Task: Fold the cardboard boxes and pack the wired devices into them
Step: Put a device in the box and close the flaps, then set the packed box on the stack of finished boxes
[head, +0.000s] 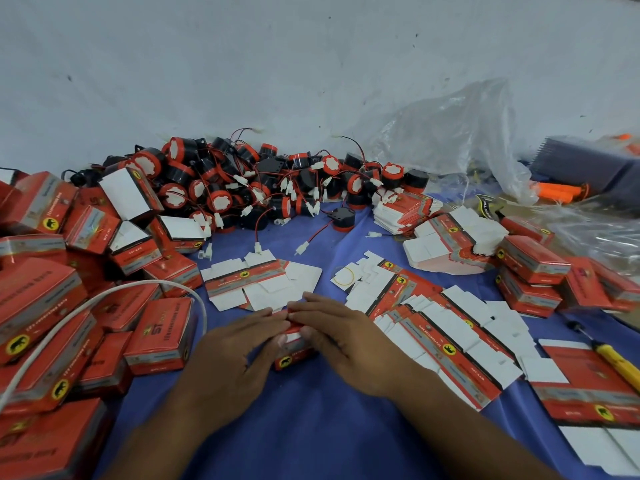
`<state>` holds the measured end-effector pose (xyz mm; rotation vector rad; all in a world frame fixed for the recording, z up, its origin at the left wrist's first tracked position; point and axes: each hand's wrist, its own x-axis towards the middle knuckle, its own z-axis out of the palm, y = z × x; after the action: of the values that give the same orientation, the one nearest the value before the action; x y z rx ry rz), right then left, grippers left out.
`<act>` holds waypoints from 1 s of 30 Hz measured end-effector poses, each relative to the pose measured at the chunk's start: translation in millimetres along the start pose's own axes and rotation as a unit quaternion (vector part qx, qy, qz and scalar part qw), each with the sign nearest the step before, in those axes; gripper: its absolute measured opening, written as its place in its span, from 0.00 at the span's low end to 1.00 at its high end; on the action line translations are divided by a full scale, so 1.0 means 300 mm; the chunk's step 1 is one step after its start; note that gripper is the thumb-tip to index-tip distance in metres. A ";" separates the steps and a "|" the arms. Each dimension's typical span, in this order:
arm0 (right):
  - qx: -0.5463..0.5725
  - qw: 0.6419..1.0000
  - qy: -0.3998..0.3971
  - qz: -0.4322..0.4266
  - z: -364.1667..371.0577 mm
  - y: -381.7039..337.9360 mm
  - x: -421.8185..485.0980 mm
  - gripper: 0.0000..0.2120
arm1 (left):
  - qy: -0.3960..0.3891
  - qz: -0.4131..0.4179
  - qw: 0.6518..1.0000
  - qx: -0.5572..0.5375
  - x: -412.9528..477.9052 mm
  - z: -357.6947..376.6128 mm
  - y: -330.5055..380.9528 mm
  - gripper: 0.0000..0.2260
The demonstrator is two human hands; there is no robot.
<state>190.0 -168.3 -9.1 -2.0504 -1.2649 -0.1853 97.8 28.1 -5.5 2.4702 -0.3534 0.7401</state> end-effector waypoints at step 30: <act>-0.217 0.754 0.496 0.372 -0.760 0.248 -0.264 0.21 | -0.059 -0.031 0.998 -0.023 -0.024 0.029 -0.015 0.13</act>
<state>264.3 -390.3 86.0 -2.1143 0.3019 -1.0857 97.5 27.5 -17.6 2.4748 -0.3323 0.5567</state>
